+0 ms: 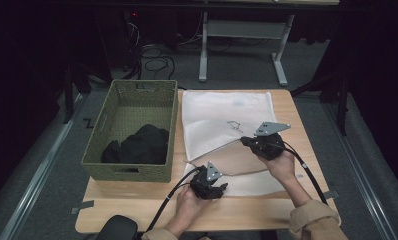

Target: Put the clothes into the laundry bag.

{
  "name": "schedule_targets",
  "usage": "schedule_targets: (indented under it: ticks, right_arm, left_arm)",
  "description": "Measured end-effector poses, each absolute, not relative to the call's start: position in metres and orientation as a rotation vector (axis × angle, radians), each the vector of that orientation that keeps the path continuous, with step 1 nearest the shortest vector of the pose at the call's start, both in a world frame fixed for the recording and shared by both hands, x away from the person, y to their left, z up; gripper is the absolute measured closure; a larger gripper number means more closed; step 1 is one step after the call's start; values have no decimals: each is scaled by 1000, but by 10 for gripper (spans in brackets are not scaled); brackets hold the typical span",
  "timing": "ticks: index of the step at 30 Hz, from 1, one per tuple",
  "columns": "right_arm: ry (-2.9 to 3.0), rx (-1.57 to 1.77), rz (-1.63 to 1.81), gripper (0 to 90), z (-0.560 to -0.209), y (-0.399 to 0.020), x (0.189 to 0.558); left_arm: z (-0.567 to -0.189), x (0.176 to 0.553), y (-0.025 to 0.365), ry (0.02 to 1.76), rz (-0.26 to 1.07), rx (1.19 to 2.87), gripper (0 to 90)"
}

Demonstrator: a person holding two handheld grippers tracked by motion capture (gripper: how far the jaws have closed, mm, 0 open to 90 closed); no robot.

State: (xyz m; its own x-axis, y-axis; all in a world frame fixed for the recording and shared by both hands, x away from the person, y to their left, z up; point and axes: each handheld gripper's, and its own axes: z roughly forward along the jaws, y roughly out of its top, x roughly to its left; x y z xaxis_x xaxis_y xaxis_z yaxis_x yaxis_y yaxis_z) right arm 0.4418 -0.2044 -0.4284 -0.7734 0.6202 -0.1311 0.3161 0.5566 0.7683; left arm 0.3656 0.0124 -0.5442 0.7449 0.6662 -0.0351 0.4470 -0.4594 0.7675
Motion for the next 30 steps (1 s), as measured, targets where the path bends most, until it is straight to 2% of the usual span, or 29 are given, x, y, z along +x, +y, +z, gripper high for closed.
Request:
schedule_targets:
  ticks: [24, 30]
  right_arm:
    - [2423, 714, 1025, 892, -408, -189, 443]
    - [2426, 724, 1011, 892, -413, -186, 444]
  left_arm:
    - [-538, 373, 24, 916, 337, 2170, 463]
    - [-536, 376, 27, 938, 330, 2177, 463]
